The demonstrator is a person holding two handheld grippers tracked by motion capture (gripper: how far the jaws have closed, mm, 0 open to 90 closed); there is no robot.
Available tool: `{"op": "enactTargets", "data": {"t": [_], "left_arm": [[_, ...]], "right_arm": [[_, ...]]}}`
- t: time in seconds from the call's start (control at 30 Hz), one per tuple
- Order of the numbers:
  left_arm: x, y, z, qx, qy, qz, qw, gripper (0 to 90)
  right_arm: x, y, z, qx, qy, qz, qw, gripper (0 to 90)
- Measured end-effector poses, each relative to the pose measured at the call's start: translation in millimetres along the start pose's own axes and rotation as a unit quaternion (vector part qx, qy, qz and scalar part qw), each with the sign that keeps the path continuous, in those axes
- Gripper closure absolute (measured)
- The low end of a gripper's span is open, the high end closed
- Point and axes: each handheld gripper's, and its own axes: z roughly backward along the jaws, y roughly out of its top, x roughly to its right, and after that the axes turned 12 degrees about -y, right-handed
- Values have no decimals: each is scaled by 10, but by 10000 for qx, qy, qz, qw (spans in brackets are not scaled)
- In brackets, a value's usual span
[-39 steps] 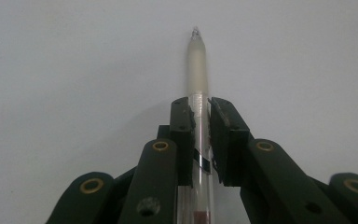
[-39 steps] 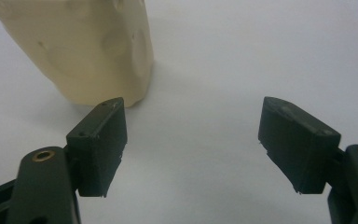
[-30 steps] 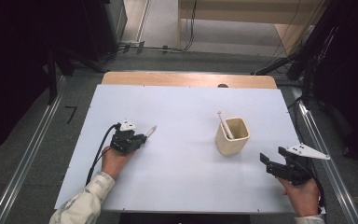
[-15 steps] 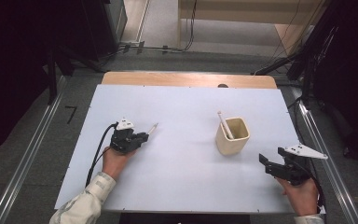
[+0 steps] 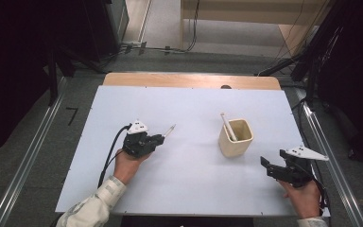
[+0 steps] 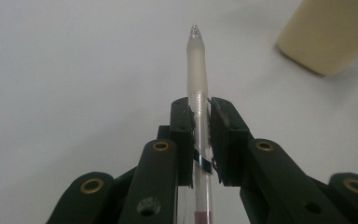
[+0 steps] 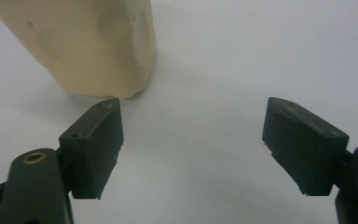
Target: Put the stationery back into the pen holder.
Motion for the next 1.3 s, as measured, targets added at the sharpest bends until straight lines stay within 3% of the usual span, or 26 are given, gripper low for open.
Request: {"op": "enactTargets", "data": {"t": [1.3], "left_arm": [[358,237,-150,253,-480,-286,9981,807]], "right_arm": [[18,-5,-26,-70,29,35,10000,165]]}}
